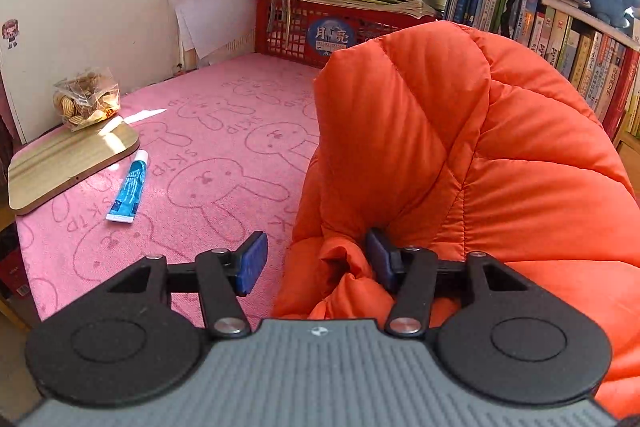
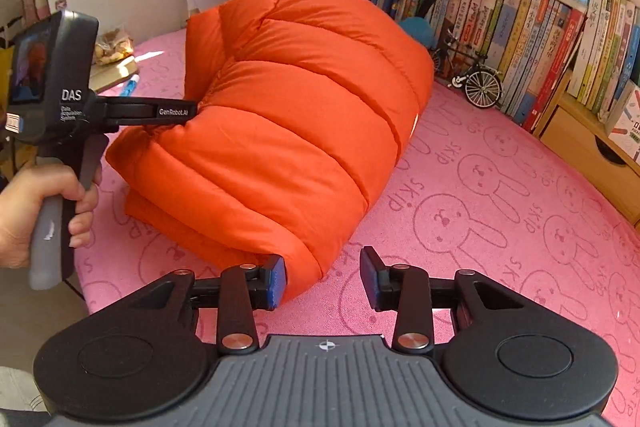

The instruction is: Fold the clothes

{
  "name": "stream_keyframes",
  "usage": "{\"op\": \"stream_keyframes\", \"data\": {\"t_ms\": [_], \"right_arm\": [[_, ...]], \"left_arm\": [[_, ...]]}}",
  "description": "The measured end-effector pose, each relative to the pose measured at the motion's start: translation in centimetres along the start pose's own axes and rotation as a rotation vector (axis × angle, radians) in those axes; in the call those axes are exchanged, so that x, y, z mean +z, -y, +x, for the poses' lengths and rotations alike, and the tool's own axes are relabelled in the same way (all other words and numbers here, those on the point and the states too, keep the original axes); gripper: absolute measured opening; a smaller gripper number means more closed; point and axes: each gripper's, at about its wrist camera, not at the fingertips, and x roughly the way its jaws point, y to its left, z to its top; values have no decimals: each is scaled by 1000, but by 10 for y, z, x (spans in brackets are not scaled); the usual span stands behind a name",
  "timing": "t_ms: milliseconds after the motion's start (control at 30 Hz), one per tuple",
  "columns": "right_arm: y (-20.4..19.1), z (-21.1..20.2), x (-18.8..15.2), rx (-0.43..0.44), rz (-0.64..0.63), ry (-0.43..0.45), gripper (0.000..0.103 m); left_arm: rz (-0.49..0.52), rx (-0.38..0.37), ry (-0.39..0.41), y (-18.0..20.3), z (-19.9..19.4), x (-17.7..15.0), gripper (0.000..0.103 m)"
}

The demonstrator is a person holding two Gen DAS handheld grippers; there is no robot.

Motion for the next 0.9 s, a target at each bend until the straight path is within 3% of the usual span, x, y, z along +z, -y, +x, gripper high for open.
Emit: {"op": "stream_keyframes", "data": {"t_ms": [100,233,400,500,633,733,900], "right_arm": [[6,-16,35,64,-53,59,45],[14,-4,94,124,-58,178,51],[-8,65,150,161,-201,284,51],[-27,111,171,188,-268,288,50],[-43,157,177,169,-312,233,50],[-46,181,166,148,-338,171,50],[-50,211,150,121,-374,143,50]], "left_arm": [[-28,-28,-10,-7,2,0,63],[-47,-63,-24,-13,4,2,63],[-70,-88,-38,-21,7,2,71],[-64,-99,-42,-24,8,2,75],[-70,-113,-57,-31,13,3,79],[-82,-136,-73,-36,17,4,82],[-80,-169,-108,-44,25,5,82]]}}
